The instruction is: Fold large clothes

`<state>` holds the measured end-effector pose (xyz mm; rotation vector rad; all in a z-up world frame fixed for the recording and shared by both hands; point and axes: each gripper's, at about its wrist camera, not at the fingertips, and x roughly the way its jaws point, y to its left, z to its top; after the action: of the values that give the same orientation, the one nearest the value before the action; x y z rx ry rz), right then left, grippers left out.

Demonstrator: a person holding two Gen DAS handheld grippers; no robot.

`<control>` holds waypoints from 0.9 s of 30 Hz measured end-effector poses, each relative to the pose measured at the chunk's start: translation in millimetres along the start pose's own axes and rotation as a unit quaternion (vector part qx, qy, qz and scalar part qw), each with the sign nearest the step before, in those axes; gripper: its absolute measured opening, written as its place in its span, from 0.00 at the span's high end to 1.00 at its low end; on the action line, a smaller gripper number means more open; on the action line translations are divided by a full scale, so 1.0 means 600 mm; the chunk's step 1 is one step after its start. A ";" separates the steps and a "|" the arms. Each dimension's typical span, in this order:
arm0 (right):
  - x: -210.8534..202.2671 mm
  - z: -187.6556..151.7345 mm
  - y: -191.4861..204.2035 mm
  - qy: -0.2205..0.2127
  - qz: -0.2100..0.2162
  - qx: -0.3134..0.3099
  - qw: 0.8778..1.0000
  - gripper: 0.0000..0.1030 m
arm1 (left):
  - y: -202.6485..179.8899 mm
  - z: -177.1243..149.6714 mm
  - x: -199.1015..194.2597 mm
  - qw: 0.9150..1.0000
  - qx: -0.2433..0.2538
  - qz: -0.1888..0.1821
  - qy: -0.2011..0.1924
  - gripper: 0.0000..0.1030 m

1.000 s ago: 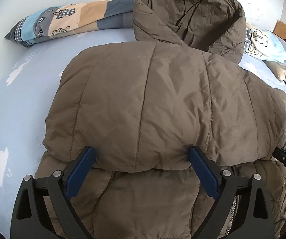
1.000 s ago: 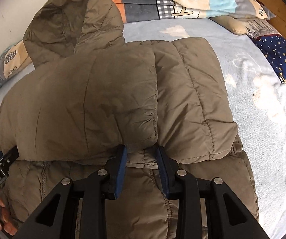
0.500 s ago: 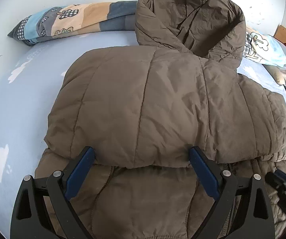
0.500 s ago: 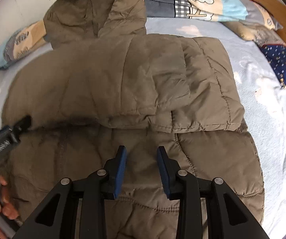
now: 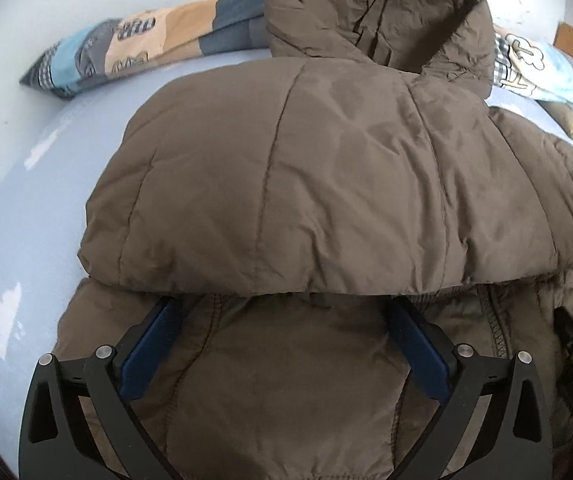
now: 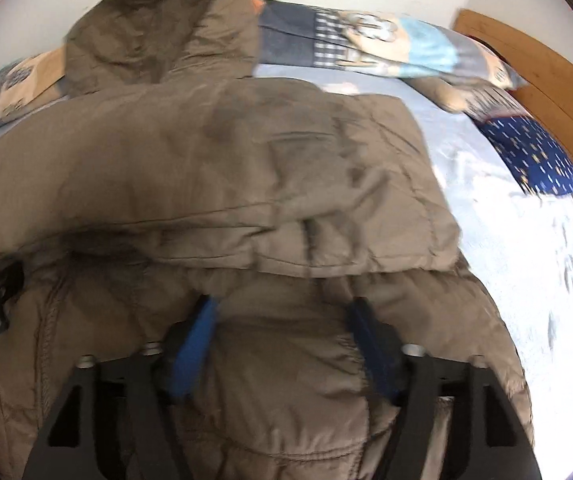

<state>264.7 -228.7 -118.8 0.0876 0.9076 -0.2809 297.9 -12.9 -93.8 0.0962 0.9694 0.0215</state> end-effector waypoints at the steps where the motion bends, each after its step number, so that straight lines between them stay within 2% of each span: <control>1: 0.004 0.001 -0.009 0.001 0.001 0.012 1.000 0.14 | 0.000 -0.001 0.000 1.000 0.000 0.001 -0.001 0.00; 3: 0.009 0.002 -0.019 0.003 0.003 0.023 1.000 0.08 | 0.002 -0.001 0.000 1.000 -0.003 -0.002 -0.001 0.00; 6: 0.006 0.000 -0.015 0.005 -0.013 0.004 1.000 0.03 | 0.003 -0.002 0.000 1.000 -0.004 -0.004 -0.008 0.00; 8: 0.004 -0.001 -0.014 0.008 -0.014 -0.001 1.000 0.02 | 0.002 -0.004 0.001 1.000 -0.001 -0.002 -0.011 0.00; 11: 0.001 0.001 -0.026 0.039 0.005 0.024 0.999 0.01 | -0.002 -0.003 0.001 1.000 0.008 0.003 -0.009 0.00; 15: -0.004 0.008 -0.031 0.072 0.016 0.007 0.997 0.01 | -0.001 0.000 -0.003 1.000 0.010 -0.001 0.001 0.00; 19: -0.018 0.013 -0.046 0.097 0.021 0.025 0.995 0.01 | 0.007 0.001 -0.018 1.000 -0.004 -0.007 0.006 0.00; 23: -0.044 0.025 -0.051 0.089 0.019 0.020 0.996 0.01 | 0.017 0.001 -0.043 1.000 -0.022 -0.012 -0.002 0.00; 25: -0.063 0.031 -0.053 0.081 0.036 0.023 0.996 0.01 | 0.020 0.004 -0.061 0.999 -0.026 -0.011 -0.018 0.00; 27: -0.083 0.037 -0.054 0.063 0.033 0.024 0.997 0.01 | 0.020 0.009 -0.083 0.999 -0.025 -0.004 -0.042 0.00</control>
<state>243.9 -254.3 -64.7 0.1808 1.0203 -0.2387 274.4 -4.1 -49.0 0.0479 0.8851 0.0340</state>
